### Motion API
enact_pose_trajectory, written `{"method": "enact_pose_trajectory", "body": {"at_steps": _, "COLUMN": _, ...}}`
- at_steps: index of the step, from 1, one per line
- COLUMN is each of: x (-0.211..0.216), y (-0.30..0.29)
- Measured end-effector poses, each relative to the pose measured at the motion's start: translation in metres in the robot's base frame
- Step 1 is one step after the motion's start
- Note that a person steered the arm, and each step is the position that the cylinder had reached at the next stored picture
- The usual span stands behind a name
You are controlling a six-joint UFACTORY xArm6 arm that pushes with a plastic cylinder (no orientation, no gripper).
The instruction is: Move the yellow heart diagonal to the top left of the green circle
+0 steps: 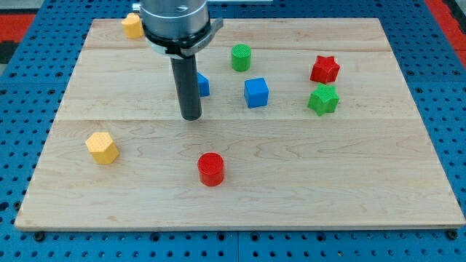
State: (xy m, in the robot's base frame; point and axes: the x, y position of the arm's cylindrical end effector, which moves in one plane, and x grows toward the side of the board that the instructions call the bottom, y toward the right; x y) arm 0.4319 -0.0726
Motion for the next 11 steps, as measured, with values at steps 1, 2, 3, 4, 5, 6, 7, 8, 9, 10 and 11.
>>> {"method": "enact_pose_trajectory", "body": {"at_steps": 1, "x": -0.028, "y": -0.012}}
{"method": "enact_pose_trajectory", "body": {"at_steps": 2, "x": -0.060, "y": -0.020}}
{"method": "enact_pose_trajectory", "body": {"at_steps": 3, "x": -0.064, "y": -0.066}}
{"method": "enact_pose_trajectory", "body": {"at_steps": 4, "x": -0.108, "y": -0.123}}
{"method": "enact_pose_trajectory", "body": {"at_steps": 5, "x": -0.141, "y": -0.165}}
{"method": "enact_pose_trajectory", "body": {"at_steps": 6, "x": -0.197, "y": -0.175}}
{"method": "enact_pose_trajectory", "body": {"at_steps": 7, "x": -0.236, "y": -0.219}}
{"method": "enact_pose_trajectory", "body": {"at_steps": 8, "x": -0.238, "y": -0.158}}
{"method": "enact_pose_trajectory", "body": {"at_steps": 9, "x": -0.236, "y": -0.055}}
{"method": "enact_pose_trajectory", "body": {"at_steps": 10, "x": -0.231, "y": 0.033}}
{"method": "enact_pose_trajectory", "body": {"at_steps": 11, "x": -0.240, "y": 0.011}}
